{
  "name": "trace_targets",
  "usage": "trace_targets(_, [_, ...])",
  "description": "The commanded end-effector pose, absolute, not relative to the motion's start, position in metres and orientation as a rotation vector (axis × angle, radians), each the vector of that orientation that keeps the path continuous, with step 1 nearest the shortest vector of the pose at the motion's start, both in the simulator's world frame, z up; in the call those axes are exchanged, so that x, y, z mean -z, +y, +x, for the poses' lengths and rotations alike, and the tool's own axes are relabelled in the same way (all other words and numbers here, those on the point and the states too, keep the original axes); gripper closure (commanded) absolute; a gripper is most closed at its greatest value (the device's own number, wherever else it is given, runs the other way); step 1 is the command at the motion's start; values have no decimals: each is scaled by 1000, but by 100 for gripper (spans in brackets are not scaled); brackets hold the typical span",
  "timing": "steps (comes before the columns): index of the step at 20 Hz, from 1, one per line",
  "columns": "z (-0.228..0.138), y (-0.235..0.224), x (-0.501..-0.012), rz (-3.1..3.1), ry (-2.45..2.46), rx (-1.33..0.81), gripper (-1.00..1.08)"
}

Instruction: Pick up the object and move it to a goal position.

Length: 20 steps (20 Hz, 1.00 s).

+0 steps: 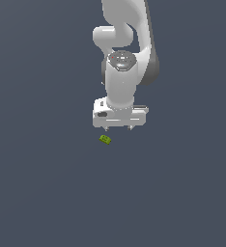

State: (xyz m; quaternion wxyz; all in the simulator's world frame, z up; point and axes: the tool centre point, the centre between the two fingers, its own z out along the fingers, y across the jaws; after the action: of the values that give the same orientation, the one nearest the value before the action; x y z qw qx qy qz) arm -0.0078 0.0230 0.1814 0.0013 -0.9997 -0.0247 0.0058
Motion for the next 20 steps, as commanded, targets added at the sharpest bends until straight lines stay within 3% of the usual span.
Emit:
trace_targets(1, [-8,23,-181,-3138,-78,-18,-92])
trace_targets(20, [1,19,-195,-3111,-66,24,-92])
